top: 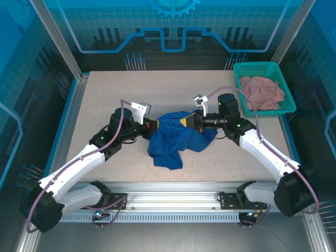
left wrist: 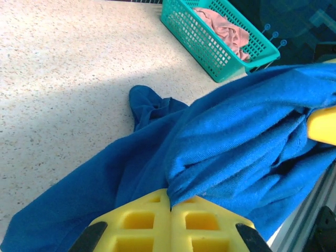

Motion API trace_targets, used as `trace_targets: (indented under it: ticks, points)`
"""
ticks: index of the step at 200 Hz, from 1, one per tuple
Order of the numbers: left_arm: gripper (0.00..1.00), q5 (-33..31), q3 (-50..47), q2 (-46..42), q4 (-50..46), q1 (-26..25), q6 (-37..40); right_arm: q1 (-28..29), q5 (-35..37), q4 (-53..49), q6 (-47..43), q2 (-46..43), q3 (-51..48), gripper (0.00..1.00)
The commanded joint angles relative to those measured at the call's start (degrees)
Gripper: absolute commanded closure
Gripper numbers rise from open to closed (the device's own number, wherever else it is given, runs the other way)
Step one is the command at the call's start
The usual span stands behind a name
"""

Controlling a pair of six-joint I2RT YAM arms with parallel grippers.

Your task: Fold the inside-out t-shirt

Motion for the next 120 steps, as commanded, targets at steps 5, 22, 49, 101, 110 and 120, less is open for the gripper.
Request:
trace_targets:
  ticks: [5,22,49,101,110,120]
  points:
    - [0.99,-2.0,0.7,0.3,-2.6,0.4,1.1,0.9,-1.6,4.6,2.6,0.7,1.9,0.98]
    - [0.73,-0.9,2.8,1.7,-5.0,-1.3,4.2,2.2,-1.8,5.5,2.9,1.7,2.6,0.99]
    - [0.45,-3.2,1.1,-1.7,-1.1,-2.6,4.5,2.4,-1.6,5.5,2.7,2.0,2.5,1.00]
    - [0.41,-2.0,-1.7,-9.2,5.5,-5.5,5.8,2.4,-1.0,5.2,3.0,2.2,2.4,1.00]
    - [0.48,-0.2,-1.2,-8.9,6.1,-6.4,7.0,2.5,-1.1,5.3,3.1,2.4,2.5,1.00]
    - [0.57,2.7,-0.5,-7.9,7.2,-7.0,8.0,2.5,-1.3,5.5,3.3,2.6,2.6,1.00]
